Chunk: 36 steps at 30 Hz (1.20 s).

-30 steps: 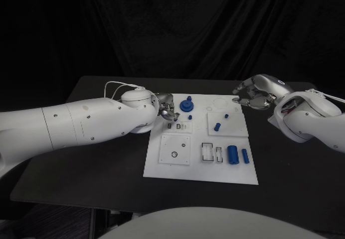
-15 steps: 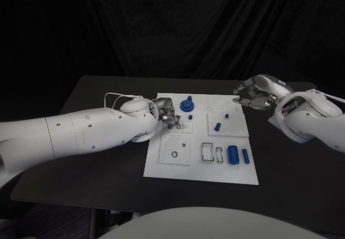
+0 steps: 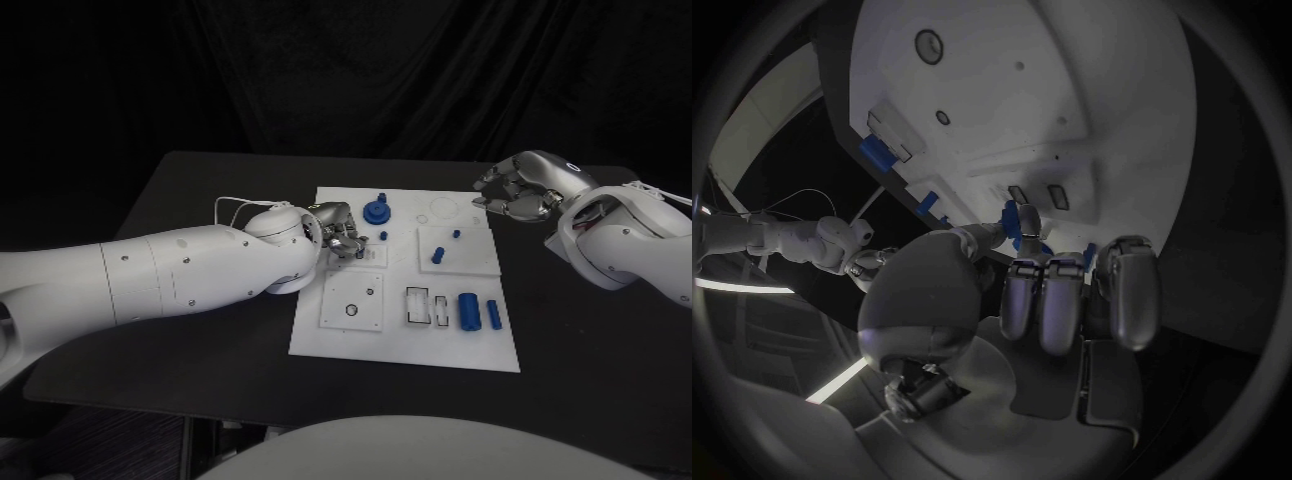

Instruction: Assemble the parts on the task board

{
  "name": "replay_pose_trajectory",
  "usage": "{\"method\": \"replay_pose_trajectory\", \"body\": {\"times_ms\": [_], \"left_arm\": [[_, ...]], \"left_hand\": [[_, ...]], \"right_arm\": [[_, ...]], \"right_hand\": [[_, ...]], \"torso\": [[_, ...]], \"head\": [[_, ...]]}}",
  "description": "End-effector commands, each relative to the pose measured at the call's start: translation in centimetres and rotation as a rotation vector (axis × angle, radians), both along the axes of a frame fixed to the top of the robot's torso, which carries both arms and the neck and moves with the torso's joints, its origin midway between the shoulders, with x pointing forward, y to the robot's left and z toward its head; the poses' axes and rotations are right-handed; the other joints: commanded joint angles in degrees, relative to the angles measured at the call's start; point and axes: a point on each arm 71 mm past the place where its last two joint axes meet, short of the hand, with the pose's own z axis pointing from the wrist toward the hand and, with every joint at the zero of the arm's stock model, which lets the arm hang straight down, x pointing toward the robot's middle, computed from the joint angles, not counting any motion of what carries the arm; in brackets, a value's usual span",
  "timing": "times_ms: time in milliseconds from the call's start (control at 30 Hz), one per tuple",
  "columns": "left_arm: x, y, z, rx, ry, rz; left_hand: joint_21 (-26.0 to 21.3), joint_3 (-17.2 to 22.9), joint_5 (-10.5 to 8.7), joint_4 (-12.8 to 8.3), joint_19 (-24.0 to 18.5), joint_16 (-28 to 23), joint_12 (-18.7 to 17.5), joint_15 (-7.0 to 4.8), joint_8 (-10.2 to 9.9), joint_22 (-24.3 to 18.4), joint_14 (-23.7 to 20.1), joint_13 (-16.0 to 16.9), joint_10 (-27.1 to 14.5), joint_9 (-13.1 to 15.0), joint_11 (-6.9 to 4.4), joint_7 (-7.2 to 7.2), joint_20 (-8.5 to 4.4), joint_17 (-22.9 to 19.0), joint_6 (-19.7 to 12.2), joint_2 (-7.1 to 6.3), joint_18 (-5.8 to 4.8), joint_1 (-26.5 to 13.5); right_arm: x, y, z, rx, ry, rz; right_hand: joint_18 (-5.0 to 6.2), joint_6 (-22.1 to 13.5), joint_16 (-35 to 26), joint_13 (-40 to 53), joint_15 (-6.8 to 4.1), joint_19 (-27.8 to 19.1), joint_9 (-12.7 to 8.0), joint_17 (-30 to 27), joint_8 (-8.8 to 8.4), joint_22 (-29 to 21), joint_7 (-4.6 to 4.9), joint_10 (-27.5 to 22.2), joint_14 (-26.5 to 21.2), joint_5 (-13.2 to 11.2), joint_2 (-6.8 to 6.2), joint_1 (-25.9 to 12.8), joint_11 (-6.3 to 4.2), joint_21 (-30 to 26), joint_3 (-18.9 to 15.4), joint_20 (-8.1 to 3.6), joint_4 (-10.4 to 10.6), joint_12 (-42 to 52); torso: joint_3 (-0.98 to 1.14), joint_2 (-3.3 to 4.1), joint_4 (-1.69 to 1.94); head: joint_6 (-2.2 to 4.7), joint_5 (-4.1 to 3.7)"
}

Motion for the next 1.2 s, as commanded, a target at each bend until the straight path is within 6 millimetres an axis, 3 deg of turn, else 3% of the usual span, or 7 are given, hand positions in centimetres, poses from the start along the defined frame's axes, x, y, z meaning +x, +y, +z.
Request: {"method": "replay_pose_trajectory", "body": {"times_ms": [33,400,533,933,1067,1200], "left_arm": [[-0.15,-0.30,0.02,-0.027,-0.007,-0.015],[-0.29,0.21,-0.31,-0.015,0.008,-0.007],[-0.29,0.41,-0.39,-0.010,0.013,-0.003],[-0.46,0.51,-0.50,-0.009,0.020,-0.011],[-0.49,0.42,-0.52,-0.011,0.021,-0.015],[-0.45,0.40,-0.57,-0.011,0.020,-0.017]], "left_hand": [[-0.3,0.0,0.37,-0.2,0.3,0.2,-0.2,-0.31,-0.2,5.8,6.1,15.1,5.8,0.0,-0.34,0.03,-0.12,15.1,0.3,0.21,-0.88,-0.1],[-0.3,-0.1,0.19,-0.2,0.3,0.2,-0.2,-0.31,-0.3,5.8,6.1,15.1,5.8,-0.1,-0.33,0.05,-0.13,15.1,0.5,0.22,-0.88,-0.2],[-0.3,-0.2,-0.08,-0.2,0.2,0.2,-0.2,-0.31,-0.5,5.8,6.1,15.1,5.8,-0.2,-0.32,0.07,-0.13,15.1,0.6,0.19,-0.87,-0.4],[-0.5,-1.8,-1.41,0.6,0.1,0.2,-0.2,-0.20,-1.5,5.8,6.1,15.1,5.8,-0.6,-0.16,0.24,-0.07,15.1,1.0,0.34,-0.85,-1.6],[-0.6,-2.9,-2.97,1.0,0.1,0.2,-0.2,-0.14,-2.2,5.8,6.1,15.1,5.8,-0.7,-0.10,0.29,-0.01,15.1,1.1,0.67,-0.84,-2.0],[-0.7,-3.7,-4.58,1.4,0.1,0.2,-0.2,-0.10,-2.6,5.8,6.1,15.1,5.8,-0.8,-0.06,0.34,0.04,15.1,1.4,0.99,-0.83,-2.3]], "right_arm": [[-0.04,-0.04,-0.09,0.003,0.006,-0.013],[0.06,-0.03,-0.19,0.002,0.015,-0.016],[0.11,0.05,-0.24,0.001,0.019,-0.015],[0.14,0.07,-0.44,-0.003,0.029,-0.017],[0.14,0.13,-0.51,-0.004,0.032,-0.016],[0.15,0.11,-0.55,-0.005,0.034,-0.017]], "right_hand": [[0.90,0.4,-0.3,4.3,0.45,-0.5,-0.1,4.5,-0.32,9.1,0.14,-0.5,2.8,0.3,0.17,0.3,0.09,-0.1,0.3,0.10,-0.2,-0.4],[0.90,0.4,-0.3,4.3,0.45,-0.5,-0.1,4.5,-0.32,9.1,0.14,-0.5,2.8,0.3,0.17,0.3,0.09,-0.1,0.3,0.10,-0.2,-0.4],[0.90,0.4,-0.3,4.3,0.45,-0.5,-0.1,4.5,-0.32,9.1,0.14,-0.5,2.8,0.3,0.17,0.3,0.09,-0.1,0.3,0.10,-0.2,-0.4],[0.91,0.6,-0.3,4.3,0.47,-0.5,-0.1,4.5,-0.36,9.1,0.14,-0.5,2.8,0.4,0.14,0.3,0.10,-0.2,0.3,0.14,-0.2,-0.4],[0.91,0.6,-0.3,4.3,0.47,-0.5,-0.1,4.5,-0.36,9.1,0.14,-0.5,2.8,0.4,0.14,0.3,0.10,-0.2,0.3,0.14,-0.2,-0.4],[0.93,0.6,-0.3,4.3,0.47,-0.6,-0.1,4.5,-0.37,9.0,0.14,-0.5,2.8,0.5,0.15,0.3,0.10,-0.3,0.4,0.14,-0.2,-0.4]], "torso": [[-0.02,0.12,-0.01],[0.00,0.16,-0.01],[0.05,0.07,-0.26],[0.02,-0.02,-0.25],[0.04,-0.04,-0.32],[0.01,-0.02,-0.10]], "head": [[-0.01,0.00],[-0.01,0.17],[-0.01,0.47],[-0.01,0.13],[-0.01,0.18],[-0.01,0.02]]}}
